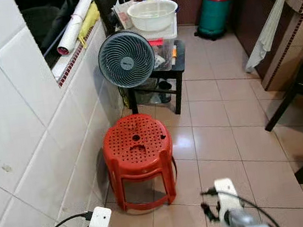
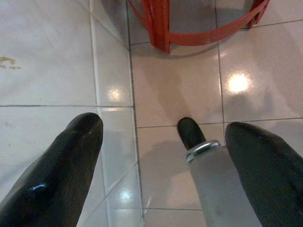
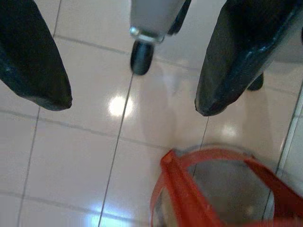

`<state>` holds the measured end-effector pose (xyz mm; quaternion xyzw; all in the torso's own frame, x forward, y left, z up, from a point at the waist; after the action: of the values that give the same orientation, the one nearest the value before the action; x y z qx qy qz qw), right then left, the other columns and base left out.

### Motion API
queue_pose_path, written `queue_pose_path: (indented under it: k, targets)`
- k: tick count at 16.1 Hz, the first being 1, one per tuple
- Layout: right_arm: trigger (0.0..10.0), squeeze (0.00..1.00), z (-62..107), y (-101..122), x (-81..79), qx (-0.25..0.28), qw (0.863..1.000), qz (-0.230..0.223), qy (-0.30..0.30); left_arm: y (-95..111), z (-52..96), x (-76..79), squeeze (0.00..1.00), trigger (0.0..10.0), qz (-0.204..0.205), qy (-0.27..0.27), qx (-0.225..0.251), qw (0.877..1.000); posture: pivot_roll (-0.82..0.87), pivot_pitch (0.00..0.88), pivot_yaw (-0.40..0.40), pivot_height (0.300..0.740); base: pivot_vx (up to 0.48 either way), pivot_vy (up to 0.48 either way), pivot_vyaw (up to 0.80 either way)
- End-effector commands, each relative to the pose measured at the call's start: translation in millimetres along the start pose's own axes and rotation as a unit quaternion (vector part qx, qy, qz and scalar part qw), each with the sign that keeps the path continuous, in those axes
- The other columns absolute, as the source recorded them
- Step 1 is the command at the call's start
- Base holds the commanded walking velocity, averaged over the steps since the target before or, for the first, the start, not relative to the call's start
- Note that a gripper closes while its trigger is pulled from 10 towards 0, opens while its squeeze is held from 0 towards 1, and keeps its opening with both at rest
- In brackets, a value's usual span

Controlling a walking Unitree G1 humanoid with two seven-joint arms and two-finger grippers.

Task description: Setting the table

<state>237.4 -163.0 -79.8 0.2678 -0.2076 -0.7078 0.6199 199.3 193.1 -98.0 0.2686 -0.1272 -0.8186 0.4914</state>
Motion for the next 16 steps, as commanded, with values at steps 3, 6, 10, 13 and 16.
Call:
queue_pose_path:
  k: [3,6,10,13,16]
  targets:
    - [10.0,0.00,-0.8,5,-0.8,0.003,1.000,-0.008,-0.003,-1,0.2,2.2,0.00,10.0,0.012,-0.003,0.001,1.000,-0.10,0.017,-0.007,0.740,0.000,0.000,0.00]
    - [10.0,0.00,-1.0,5,-3.1,0.003,1.000,-0.006,0.001,0,0.1,4.5,0.00,10.0,0.013,-0.004,0.001,1.000,-0.10,0.016,-0.008,0.740,0.000,0.000,0.00]
    - [10.0,0.00,-1.8,9,-7.3,0.009,1.000,-0.011,0.006,9,-1.2,5.4,0.00,10.0,0.021,0.001,0.011,1.000,-0.10,0.016,-0.007,0.740,0.000,0.000,0.00]
    - [10.0,0.00,-2.1,9,-8.3,0.007,1.000,-0.007,0.005,11,-1.4,5.4,0.00,10.0,0.020,0.000,0.012,1.000,-0.10,0.015,-0.008,0.740,0.000,0.000,0.00]
    - [10.0,0.00,-2.1,9,-8.3,0.007,1.000,-0.007,0.005,11,-1.4,5.4,0.00,10.0,0.020,0.000,0.012,1.000,-0.10,0.015,-0.008,0.740,0.000,0.000,0.00]
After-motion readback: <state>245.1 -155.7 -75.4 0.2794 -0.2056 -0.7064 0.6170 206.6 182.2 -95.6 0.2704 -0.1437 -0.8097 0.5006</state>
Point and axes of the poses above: a point about 5 cm out from each wrist's last joint towards the gripper, its own z axis pointing back from the gripper into the wrist, its own y axis along the axis of the wrist's last joint, x = y × z, the point moved 2 cm from there along -z, pointing out of the wrist towards the gripper, and after that the axes turned 12 degrees about -z, right-handed, at the moved point
